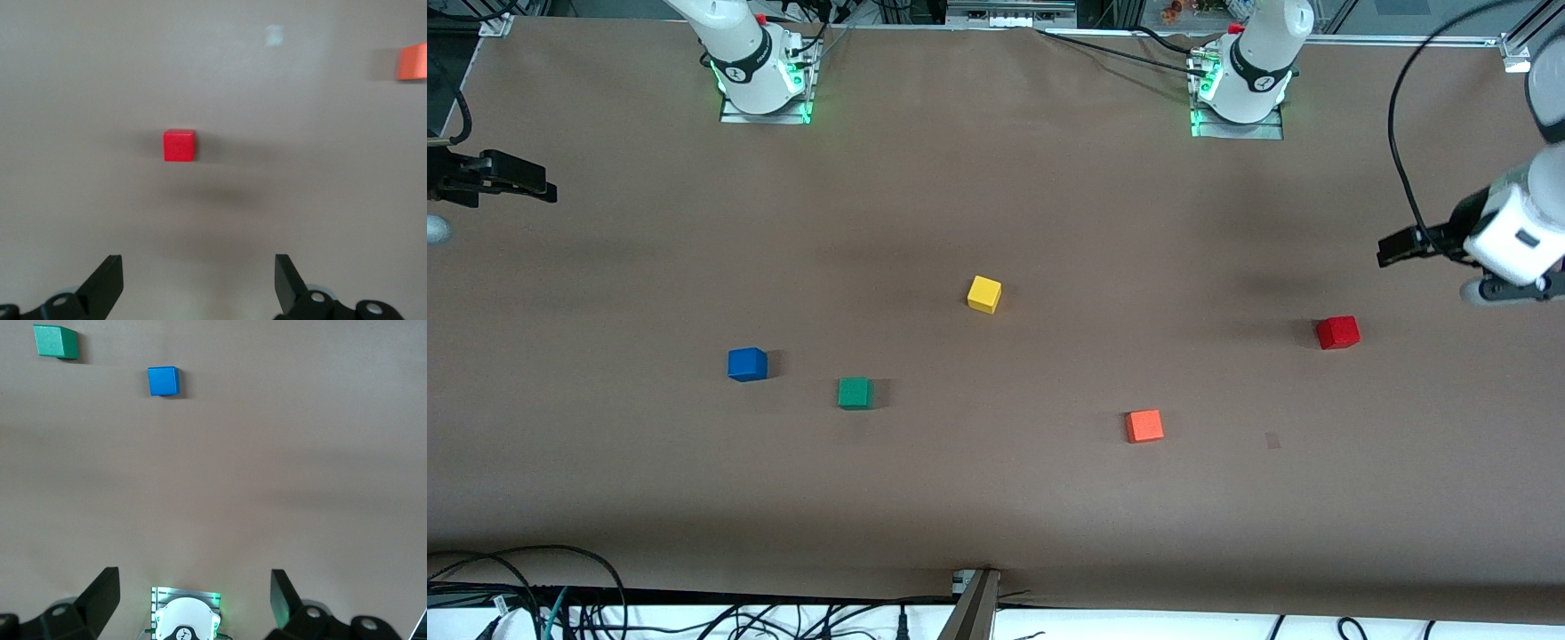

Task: Pass red block to right arm, stack on blue
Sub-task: 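Lower the left gripper onto the red cube and close it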

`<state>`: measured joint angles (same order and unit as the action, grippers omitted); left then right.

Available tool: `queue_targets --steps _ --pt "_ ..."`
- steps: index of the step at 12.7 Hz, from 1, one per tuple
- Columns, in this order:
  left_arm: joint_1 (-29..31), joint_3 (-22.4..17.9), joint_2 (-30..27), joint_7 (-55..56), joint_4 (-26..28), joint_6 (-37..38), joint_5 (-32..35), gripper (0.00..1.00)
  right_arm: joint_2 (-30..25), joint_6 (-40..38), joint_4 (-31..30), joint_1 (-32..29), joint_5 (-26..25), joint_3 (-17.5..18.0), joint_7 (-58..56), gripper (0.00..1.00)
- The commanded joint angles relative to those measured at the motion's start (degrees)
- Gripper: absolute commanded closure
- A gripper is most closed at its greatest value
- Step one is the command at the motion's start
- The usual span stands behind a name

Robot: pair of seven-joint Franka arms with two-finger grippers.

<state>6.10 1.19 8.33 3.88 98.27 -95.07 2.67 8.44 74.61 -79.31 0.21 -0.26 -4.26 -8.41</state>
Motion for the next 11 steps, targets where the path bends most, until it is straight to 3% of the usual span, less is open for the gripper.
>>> queue_targets --steps 1,4,11 --pt "2.51 0.31 7.29 -0.80 -0.89 -5.26 2.77 0.00 0.26 -0.17 1.00 0.14 0.08 -0.04 0.67 0.00" --pt "4.27 0.31 12.14 -5.44 1.38 -14.49 3.13 0.00 0.35 -0.17 1.00 0.14 0.08 0.04 0.76 0.00" --pt "6.65 0.31 12.67 -7.04 19.92 -42.98 5.68 0.00 0.35 -0.17 1.00 0.05 0.08 -0.04 0.76 0.00"
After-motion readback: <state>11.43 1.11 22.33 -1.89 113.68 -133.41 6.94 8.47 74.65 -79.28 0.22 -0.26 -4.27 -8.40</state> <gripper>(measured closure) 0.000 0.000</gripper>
